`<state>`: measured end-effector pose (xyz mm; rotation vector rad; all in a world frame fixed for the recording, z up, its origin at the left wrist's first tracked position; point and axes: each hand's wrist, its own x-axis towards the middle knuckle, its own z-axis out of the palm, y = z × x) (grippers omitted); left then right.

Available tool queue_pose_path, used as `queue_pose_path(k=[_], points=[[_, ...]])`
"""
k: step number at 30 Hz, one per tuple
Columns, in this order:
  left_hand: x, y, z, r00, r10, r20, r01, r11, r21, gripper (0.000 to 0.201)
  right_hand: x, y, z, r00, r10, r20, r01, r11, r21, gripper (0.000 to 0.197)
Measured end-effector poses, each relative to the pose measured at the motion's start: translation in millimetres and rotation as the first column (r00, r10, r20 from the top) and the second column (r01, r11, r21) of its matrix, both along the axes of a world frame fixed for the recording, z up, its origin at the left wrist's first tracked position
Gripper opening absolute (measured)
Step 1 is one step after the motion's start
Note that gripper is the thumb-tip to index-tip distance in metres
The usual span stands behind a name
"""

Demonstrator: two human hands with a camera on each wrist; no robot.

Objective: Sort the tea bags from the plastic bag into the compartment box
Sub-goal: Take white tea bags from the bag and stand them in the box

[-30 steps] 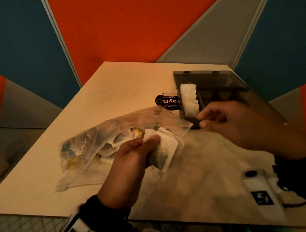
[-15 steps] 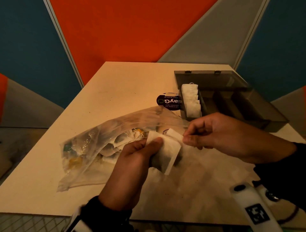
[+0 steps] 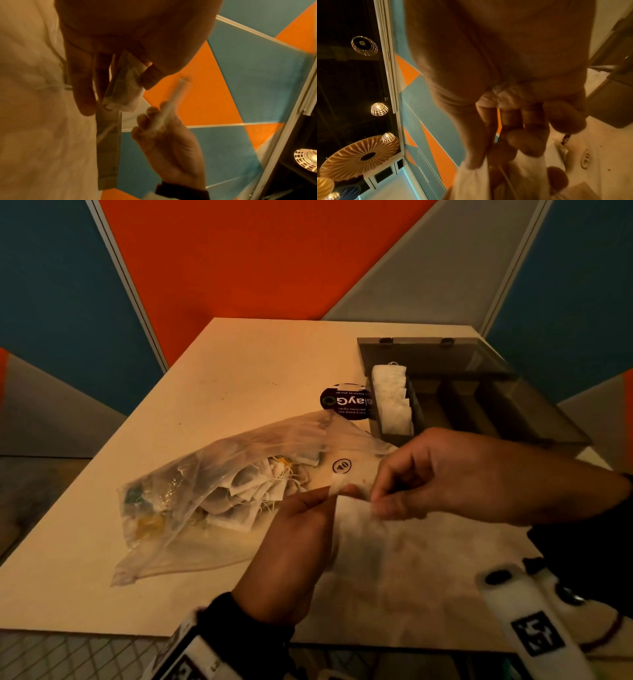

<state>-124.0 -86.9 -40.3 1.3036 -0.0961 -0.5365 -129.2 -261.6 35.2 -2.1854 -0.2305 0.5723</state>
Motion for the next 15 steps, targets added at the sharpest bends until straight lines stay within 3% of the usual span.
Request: queue_pose_path(k=[3, 4, 6, 9, 12, 15], points=[[-3, 2, 0, 0.999, -0.028, 0.019, 0.029, 0.999, -0.038, 0.012, 7, 3, -10, 0.993, -0.117, 0.009, 0.117, 0.993, -0.009, 0.010], [-3, 3, 1, 1.000, -0.023, -0.005, 0.023, 0.998, -0.057, 0.016, 9, 3, -12, 0.990, -0.144, 0.012, 0.144, 0.990, -0.013, 0.009], [-1, 4, 2, 0.996, 0.017, -0.088, -0.024, 0.996, -0.081, 0.043, 11, 3, -13, 0.981, -0.192, 0.024, 0.193, 0.981, -0.011, 0.007], [1, 2, 2, 0.989, 0.080, -0.125, -0.090, 0.993, -0.080, 0.036, 12, 3, -15, 0.970, -0.237, 0.049, 0.238, 0.971, -0.011, 0.005], [1, -1, 2, 0.985, 0.106, -0.136, -0.118, 0.989, -0.085, 0.047, 12, 4, -16, 0.961, -0.268, 0.064, 0.269, 0.963, -0.017, 0.005], [-1, -2, 2, 0.999, 0.031, -0.045, -0.032, 0.999, -0.034, 0.023, 11, 6, -19, 0.954, -0.282, 0.106, 0.291, 0.953, -0.083, 0.004]])
